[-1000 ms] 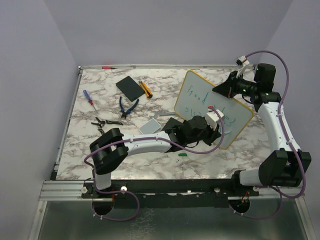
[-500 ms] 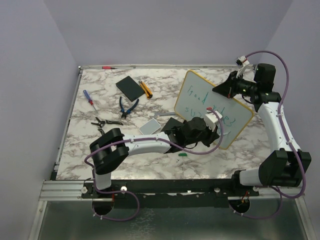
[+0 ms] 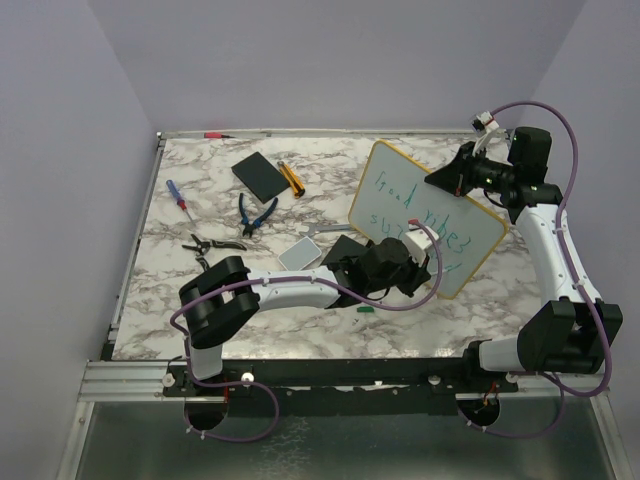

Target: Write a sentence on the whiteboard

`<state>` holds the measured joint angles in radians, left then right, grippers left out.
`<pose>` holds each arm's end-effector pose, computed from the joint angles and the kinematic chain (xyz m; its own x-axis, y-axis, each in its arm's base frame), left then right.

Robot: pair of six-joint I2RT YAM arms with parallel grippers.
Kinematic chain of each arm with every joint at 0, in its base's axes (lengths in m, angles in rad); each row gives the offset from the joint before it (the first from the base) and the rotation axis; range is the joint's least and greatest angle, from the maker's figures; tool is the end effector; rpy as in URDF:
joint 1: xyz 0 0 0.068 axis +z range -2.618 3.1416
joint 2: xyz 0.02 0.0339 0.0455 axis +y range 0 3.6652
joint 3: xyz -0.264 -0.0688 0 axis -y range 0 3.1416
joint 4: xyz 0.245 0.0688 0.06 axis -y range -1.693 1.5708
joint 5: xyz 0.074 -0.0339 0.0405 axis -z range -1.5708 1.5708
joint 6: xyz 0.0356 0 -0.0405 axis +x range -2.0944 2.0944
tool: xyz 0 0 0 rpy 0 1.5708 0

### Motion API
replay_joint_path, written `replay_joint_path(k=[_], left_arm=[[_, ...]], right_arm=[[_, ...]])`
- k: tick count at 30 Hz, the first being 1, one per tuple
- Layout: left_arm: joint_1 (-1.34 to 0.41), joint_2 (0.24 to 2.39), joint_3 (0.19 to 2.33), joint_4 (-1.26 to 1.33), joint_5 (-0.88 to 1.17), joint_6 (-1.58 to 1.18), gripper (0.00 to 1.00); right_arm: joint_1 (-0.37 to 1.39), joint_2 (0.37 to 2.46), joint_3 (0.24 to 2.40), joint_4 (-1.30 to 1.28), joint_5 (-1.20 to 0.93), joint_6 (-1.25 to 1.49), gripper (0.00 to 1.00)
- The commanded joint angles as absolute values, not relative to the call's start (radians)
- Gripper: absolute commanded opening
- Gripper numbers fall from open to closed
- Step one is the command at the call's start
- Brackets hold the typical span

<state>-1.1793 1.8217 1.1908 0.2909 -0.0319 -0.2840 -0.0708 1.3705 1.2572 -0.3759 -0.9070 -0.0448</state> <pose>0.1621 -0.3897 0.2366 -0.3778 0.1813 -0.9080 0.8402 0.4792 -0.2539 0.3036 0.0066 0.3591 -0.4392 0.0035 -0.8984 -0.6703 0.6646 0.3302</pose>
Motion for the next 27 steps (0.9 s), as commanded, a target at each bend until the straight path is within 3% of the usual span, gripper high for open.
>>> replay_joint_path(k=[1, 16, 27], left_arm=[[-1.180, 1.845, 1.211, 0.321, -0.033, -0.282, 0.00], [-1.195, 1.862, 1.233, 0.326, -0.025, -0.283, 0.00], [-1.204, 1.767, 1.132, 0.319, -0.035, -0.303, 0.00]], right_arm=[[-0.060, 1.359, 1.233, -0.439, -0.903, -0.037, 0.01], [-0.060, 1.361, 1.233, -0.438, -0.904, -0.038, 0.01], [-0.060, 1.360, 1.233, -0.436, -0.905, -0.038, 0.01]])
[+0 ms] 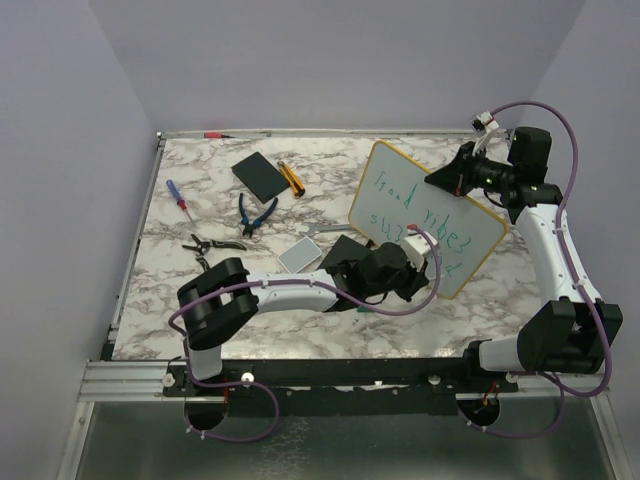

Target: Write a sentence on the whiteboard

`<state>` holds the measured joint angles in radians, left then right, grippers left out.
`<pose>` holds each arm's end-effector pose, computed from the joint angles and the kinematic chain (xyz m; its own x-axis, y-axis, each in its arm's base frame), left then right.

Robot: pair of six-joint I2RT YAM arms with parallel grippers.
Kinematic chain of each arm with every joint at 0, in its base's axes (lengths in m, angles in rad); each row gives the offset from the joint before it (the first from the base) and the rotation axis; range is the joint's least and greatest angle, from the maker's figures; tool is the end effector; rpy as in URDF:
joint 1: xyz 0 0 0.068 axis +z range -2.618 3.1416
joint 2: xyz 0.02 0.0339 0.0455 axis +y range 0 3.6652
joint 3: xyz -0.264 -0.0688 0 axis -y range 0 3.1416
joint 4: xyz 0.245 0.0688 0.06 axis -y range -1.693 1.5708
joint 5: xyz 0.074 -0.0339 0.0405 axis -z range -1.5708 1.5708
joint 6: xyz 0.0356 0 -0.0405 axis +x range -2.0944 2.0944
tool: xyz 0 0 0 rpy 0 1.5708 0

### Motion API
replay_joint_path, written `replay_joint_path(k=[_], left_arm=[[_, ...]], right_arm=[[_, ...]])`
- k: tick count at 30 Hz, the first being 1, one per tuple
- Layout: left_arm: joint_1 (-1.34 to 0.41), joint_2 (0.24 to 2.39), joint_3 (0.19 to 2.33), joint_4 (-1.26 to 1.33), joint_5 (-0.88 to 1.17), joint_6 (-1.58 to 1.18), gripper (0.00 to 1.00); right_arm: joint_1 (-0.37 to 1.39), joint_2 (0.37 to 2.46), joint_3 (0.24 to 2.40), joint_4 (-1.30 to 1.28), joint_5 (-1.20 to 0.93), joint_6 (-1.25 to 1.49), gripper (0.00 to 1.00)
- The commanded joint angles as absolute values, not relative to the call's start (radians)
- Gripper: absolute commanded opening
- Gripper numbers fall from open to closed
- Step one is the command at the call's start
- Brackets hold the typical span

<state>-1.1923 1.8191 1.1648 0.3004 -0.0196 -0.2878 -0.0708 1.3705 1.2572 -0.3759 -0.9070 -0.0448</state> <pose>0.1553 -0.3887 0.2299 -0.3846 0.1991 -0.9014 0.8480 0.4620 -0.2597 0.3036 0.0066 0.3591 -0.4392 0.0035 -0.8984 -0.6703 0.6646 0.3302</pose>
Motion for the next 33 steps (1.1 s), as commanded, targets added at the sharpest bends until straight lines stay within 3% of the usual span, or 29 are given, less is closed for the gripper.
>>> replay_joint_path(k=[1, 33], left_arm=[[-1.208, 1.769, 1.131, 0.319, -0.035, -0.306, 0.00], [-1.234, 1.879, 1.213, 0.357, -0.077, -0.316, 0.00]], right_arm=[[-0.060, 1.362, 1.233, -0.436, -0.907, -0.038, 0.01], [-0.060, 1.358, 1.230, -0.434, -0.905, -0.038, 0.01]])
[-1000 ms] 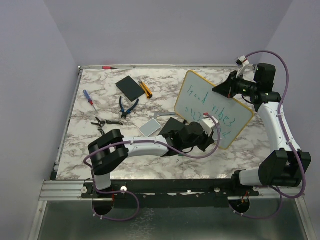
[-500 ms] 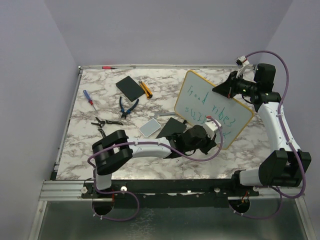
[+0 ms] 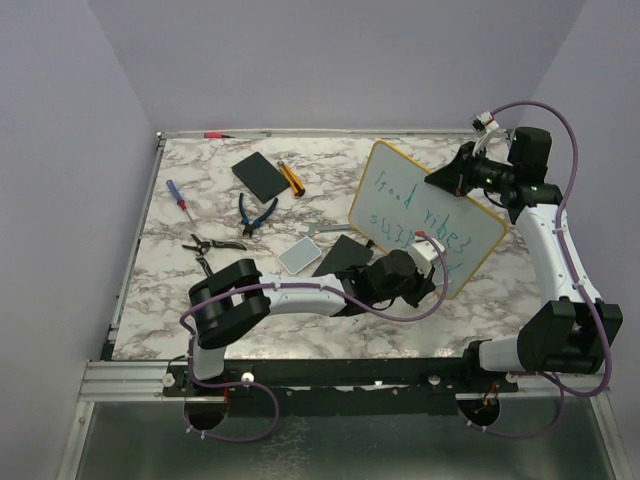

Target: Write a sentence on the whiteboard

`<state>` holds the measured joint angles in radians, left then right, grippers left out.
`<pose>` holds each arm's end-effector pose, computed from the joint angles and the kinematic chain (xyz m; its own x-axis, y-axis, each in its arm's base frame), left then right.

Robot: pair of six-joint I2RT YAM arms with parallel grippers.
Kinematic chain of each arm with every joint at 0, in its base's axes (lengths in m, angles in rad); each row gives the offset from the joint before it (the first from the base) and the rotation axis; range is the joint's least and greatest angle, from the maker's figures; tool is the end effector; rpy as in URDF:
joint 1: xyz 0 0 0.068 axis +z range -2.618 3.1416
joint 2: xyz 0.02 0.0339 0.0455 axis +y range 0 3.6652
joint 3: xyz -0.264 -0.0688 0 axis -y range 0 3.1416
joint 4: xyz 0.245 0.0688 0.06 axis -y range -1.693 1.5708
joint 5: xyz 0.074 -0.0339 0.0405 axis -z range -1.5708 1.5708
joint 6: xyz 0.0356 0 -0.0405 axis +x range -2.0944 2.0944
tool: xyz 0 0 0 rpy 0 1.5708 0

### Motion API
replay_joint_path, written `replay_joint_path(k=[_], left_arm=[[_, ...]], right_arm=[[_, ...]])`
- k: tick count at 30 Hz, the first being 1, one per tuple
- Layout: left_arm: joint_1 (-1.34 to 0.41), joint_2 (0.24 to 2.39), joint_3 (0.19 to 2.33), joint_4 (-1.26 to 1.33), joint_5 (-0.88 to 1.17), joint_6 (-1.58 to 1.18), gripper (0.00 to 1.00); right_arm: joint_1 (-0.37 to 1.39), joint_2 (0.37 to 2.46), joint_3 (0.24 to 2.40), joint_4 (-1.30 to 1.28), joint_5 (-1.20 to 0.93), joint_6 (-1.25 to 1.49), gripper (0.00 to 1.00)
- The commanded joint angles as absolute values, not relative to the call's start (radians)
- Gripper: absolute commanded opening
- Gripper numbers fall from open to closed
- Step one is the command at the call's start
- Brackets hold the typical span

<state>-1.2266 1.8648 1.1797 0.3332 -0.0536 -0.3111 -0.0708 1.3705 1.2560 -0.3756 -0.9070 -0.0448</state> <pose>0.1459 -0.4013 0.2199 -0.3933 0.1913 -0.8993 0.8431 0.4652 -0.2698 0.3036 0.0066 0.3587 -0.4400 0.0035 -0.8980 -0.6700 0.6646 0.3309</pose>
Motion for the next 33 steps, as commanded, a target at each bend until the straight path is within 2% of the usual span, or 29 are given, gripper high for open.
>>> replay_joint_path(k=[1, 13, 22, 25, 33], left_arm=[[-1.234, 1.880, 1.214, 0.359, -0.076, -0.315, 0.00], [-1.234, 1.873, 1.211, 0.355, -0.063, -0.307, 0.00], [-1.234, 1.714, 1.131, 0.376, -0.001, -0.298, 0.00], [-1.232, 1.650, 1.081, 0.350, -0.001, -0.308, 0.00], [-1.218, 1.507, 0.971, 0.242, -0.051, -0.301, 0.00]], right_arm=[[-0.060, 1.357, 1.230, -0.434, -0.905, -0.039, 0.01], [-0.060, 1.356, 1.229, -0.433, -0.905, -0.039, 0.01], [-0.060, 1.352, 1.233, -0.429, -0.901, -0.034, 0.02], [-0.060, 1.346, 1.239, -0.430, -0.894, -0.028, 0.09], [-0.060, 1.319, 1.241, -0.406, -0.873, -0.006, 0.44]])
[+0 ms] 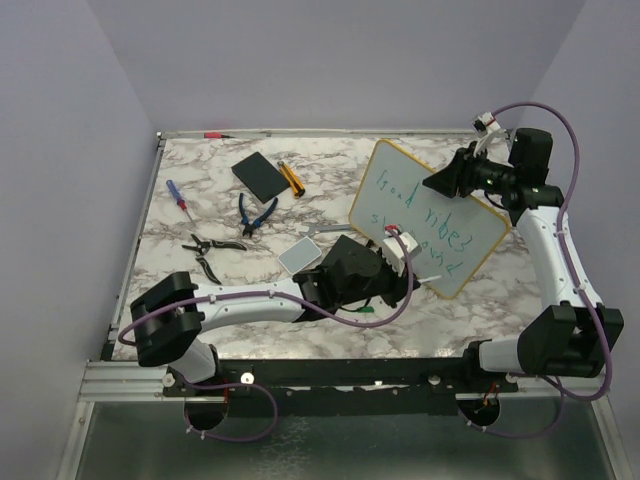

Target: Write a sentence on the whiteboard

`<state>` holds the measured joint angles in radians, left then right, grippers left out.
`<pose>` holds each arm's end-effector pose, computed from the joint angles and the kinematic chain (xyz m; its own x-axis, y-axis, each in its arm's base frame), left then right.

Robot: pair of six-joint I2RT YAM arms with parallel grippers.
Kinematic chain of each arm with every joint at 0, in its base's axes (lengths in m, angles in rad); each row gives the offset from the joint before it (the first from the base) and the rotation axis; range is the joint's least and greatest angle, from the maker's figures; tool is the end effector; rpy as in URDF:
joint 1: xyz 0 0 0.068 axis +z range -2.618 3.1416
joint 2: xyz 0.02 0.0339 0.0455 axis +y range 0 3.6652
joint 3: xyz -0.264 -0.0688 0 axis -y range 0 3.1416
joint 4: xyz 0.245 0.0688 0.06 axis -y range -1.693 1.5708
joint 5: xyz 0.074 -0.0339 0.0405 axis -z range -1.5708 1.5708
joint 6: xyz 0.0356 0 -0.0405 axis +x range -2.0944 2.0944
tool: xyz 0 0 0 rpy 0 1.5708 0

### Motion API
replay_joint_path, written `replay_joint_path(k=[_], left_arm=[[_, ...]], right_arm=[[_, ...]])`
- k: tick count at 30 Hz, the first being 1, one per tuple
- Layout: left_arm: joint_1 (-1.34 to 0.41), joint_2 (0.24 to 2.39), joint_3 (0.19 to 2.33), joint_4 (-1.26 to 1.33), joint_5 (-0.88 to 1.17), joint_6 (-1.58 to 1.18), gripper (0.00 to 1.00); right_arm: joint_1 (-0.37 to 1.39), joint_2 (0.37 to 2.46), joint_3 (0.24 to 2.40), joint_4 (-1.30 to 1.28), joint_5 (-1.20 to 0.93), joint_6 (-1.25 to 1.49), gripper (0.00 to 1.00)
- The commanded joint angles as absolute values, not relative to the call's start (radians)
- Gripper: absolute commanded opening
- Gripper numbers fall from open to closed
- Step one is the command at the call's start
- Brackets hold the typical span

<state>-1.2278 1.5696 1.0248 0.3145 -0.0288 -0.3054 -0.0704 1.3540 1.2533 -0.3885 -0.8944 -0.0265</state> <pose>0.1244 -0.3453 0.2768 -0.3534 0.0960 -0.9305 0.8657 0.4104 -0.2865 0.2992 0.0067 0.3611 -0.4516 0.0152 -0.8921 -0.6548 0.6735 0.3429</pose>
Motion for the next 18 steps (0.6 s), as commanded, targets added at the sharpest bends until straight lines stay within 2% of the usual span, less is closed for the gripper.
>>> replay_joint_path(k=[1, 8, 14, 18], left_arm=[[-1.212, 1.494, 0.963, 0.234, -0.052, -0.300, 0.00], [-1.155, 1.407, 0.919, 0.187, -0.039, -0.293, 0.00], [-1.090, 1.354, 0.891, 0.175, -0.002, -0.313, 0.00], [-0.996, 1.308, 0.856, 0.216, 0.112, -0.378, 0.00]], right_arm=[[-0.060, 1.314, 1.241, -0.402, -0.867, -0.003, 0.47], [-0.060, 1.289, 1.245, -0.386, -0.836, 0.029, 0.61], [-0.060, 1.269, 1.249, -0.376, -0.771, 0.041, 0.66], [-0.060, 1.208, 1.226, -0.312, -0.687, 0.070, 0.70]])
